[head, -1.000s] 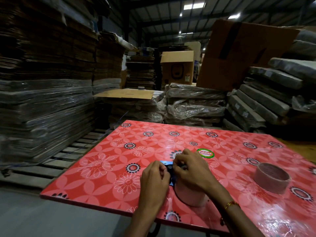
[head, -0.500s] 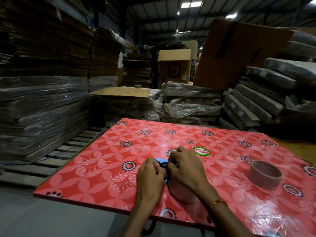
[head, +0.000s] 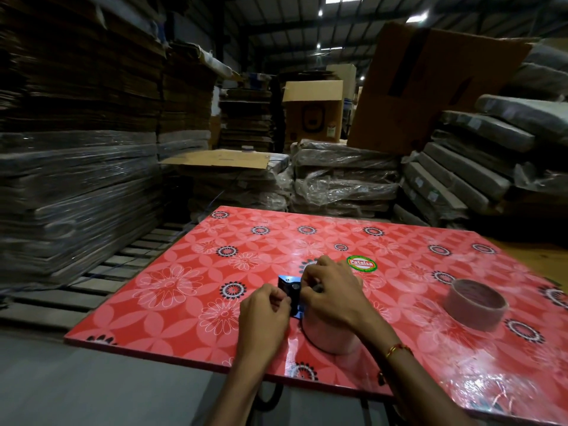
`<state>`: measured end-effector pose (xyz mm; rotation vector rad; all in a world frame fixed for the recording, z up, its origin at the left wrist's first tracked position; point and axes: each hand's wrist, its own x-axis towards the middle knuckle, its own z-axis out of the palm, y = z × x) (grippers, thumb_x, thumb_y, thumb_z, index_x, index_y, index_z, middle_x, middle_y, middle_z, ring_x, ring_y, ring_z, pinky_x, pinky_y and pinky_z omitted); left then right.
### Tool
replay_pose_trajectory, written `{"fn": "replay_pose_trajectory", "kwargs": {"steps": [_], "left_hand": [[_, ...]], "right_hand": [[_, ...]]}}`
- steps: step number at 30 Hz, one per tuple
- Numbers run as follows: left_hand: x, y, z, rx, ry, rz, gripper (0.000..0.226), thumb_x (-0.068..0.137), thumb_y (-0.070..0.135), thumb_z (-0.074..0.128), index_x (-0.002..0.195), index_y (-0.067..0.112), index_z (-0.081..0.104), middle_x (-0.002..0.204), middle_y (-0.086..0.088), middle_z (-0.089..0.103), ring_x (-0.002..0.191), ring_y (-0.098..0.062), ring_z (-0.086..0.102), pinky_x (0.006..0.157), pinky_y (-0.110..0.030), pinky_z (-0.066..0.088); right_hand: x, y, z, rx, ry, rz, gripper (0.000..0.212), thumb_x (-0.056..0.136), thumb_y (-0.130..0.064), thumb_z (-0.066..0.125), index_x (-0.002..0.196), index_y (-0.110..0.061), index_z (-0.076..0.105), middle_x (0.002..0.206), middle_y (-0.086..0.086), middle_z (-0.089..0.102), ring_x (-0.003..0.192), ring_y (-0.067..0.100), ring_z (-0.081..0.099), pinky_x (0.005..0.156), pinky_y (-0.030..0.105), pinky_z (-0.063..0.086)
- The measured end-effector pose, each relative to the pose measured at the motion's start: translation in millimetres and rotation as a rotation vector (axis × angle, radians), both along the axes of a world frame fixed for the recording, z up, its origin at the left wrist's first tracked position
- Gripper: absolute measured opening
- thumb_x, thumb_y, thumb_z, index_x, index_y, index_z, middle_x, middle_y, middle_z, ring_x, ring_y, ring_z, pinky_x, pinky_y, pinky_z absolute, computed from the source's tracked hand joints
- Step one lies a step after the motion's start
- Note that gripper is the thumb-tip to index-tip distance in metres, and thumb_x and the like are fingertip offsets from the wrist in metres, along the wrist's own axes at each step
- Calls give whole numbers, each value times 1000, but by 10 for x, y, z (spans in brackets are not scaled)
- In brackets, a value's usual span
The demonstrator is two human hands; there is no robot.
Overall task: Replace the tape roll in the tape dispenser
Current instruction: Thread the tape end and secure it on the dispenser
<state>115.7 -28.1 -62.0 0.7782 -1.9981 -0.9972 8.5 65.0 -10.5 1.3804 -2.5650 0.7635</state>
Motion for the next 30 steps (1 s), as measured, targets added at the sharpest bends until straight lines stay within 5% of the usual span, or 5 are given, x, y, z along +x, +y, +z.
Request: {"fn": "replay_pose_trajectory", "kwargs": {"steps": [7, 10, 17, 25, 30], "left_hand": [[-14, 16, 20, 26, 39, 4, 23, 95, 27, 60, 76, 15, 66, 71, 1, 69, 70, -16, 68, 66, -40, 56], [-11, 26, 30, 27, 94, 23, 12, 91, 22, 66, 80, 17, 61, 74, 3, 67, 72, -15, 67, 67, -41, 58], [-26, 144, 93, -369, 75, 81, 6, 91, 7, 63, 87, 11, 59, 88, 1, 56, 76, -17, 54, 68, -37, 52], [-59, 127, 91, -330, 77, 89, 9, 92, 5, 58, 83, 7, 59, 87, -3, 56, 76, -19, 53, 69, -38, 51], [-55, 26, 64, -257, 91, 59, 11, 90, 4, 59, 79, 7, 60, 85, -2, 59, 79, -20, 55, 73, -39, 50]], "right_hand": [[-2, 16, 20, 15, -20, 23, 10, 75, -41, 48, 76, -33, 53, 91, -9, 46, 90, 20, 36, 76, 36, 31], [-12, 16, 19, 11, -35, 31, 11, 74, -41, 45, 76, -34, 54, 89, -9, 45, 90, 21, 37, 76, 37, 33], [0, -13, 8, -8, 22, -10, 11, 89, -26, 55, 82, -29, 62, 92, -8, 46, 91, 19, 34, 73, 32, 25], [8, -19, 8, -46, 91, -37, 10, 78, -31, 48, 72, -28, 54, 82, -9, 46, 84, 24, 45, 68, 33, 31], [-76, -34, 34, 2, 46, 6, 30, 73, -45, 45, 76, -22, 64, 80, -9, 50, 87, 25, 51, 71, 37, 43]]}}
